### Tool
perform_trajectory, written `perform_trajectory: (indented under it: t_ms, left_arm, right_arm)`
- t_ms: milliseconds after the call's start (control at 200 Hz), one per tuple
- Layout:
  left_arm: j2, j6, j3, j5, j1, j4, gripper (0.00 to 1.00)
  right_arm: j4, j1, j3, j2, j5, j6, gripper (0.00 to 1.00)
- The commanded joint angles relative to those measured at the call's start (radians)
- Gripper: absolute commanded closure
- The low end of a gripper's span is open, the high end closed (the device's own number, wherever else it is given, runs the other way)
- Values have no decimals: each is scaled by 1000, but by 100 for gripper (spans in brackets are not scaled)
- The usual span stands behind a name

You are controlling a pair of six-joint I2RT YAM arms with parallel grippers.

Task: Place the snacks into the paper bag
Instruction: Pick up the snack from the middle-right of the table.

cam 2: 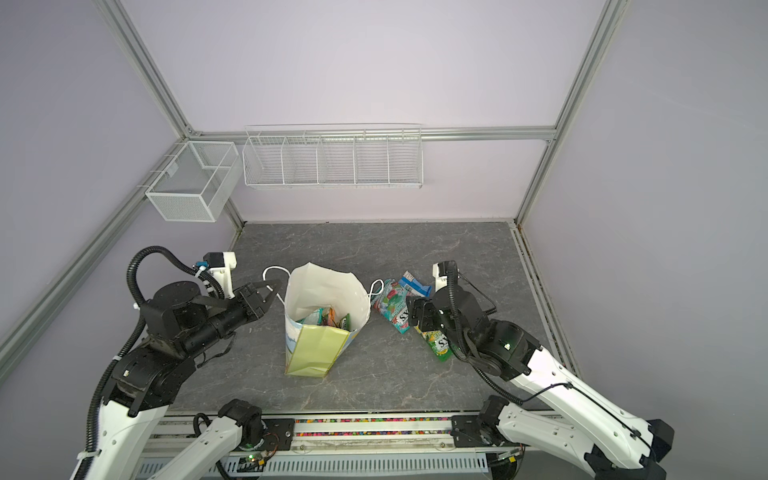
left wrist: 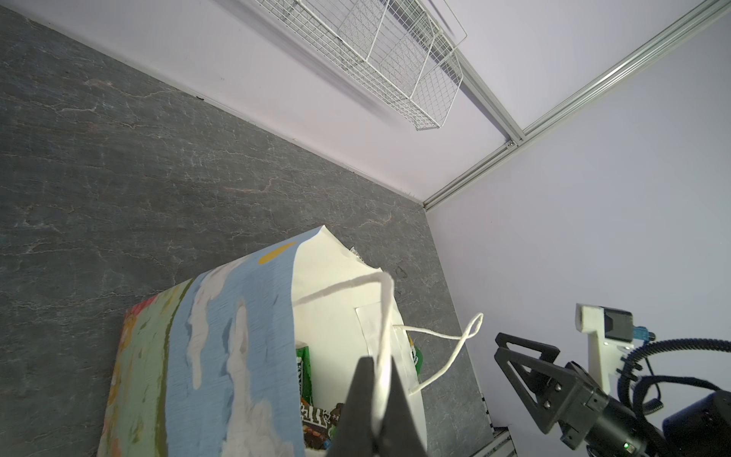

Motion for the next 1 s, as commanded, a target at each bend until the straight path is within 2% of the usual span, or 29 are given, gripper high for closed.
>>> perform_trajectory:
  t_ms: [0,245,445,755,995]
  left_arm:
    - [-11,-16,3,10,5,59,100]
    - [-10,-15,0,10,4,62,100]
    - [-16,-11,1,7,4,53,100]
    - [-19,-10,-2,4,4,50,100]
    - [-17,-9,-5,3,4,51,100]
  right_arm:
    - [-55,-48,-39,-32,25,71,12]
    - [-51,-182,-143,-64,-110,121,11]
    - [18,-324,-265,-90,-300,155,11]
    - [110,-581,-441,-119,-589,228,11]
    - [183,-821,-579,-136,-826,284,11]
